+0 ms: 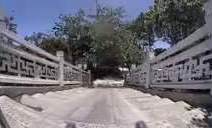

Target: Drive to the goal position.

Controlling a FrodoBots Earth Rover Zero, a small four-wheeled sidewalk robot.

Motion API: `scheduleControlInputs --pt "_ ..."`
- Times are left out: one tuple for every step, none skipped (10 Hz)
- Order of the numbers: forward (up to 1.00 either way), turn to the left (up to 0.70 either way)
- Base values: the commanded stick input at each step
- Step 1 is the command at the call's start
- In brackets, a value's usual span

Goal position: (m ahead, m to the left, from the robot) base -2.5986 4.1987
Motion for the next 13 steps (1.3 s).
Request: scheduleControlInputs --pt "0.45 0.00" --pt "0.45 0.00" --pt "0.45 0.00" --pt "0.45 0.00" --pt "0.45 0.00" --pt "0.45 0.00" --pt "0.45 0.00" --pt "0.45 0.00" --pt "0.45 0.00" --pt "0.45 0.00" --pt "0.45 0.00" --pt "0.45 0.00" --pt "0.45 0.00"
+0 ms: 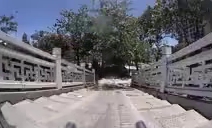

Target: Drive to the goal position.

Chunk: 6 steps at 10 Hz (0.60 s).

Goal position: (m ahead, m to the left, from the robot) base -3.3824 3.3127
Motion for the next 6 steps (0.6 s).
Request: scheduleControlInputs --pt "0.45 0.00" --pt "0.45 0.00" --pt "0.45 0.00" --pt "0.45 0.00" --pt "0.45 0.00" --pt "0.45 0.00"
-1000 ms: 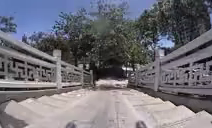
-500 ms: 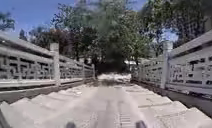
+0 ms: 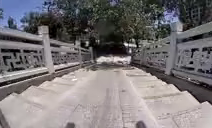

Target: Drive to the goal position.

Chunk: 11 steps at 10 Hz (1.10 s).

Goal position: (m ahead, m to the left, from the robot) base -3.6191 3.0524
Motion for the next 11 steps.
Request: scheduleControlInputs --pt "0.45 0.00" --pt "0.45 0.00" --pt "0.45 0.00" --pt "0.45 0.00" --pt "0.45 0.00" --pt "0.45 0.00" --pt "0.45 0.00" --pt "0.45 0.00" --pt "0.45 0.00" --pt "0.45 0.00" --pt "0.45 0.00"
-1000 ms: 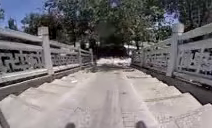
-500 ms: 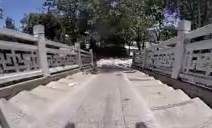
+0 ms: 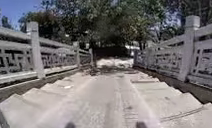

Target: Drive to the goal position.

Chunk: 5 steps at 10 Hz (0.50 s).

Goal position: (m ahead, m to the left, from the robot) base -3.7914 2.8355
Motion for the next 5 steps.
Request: scheduleControlInputs --pt "0.45 0.00" --pt "0.45 0.00" --pt "0.45 0.00" --pt "0.45 0.00" --pt "0.45 0.00"
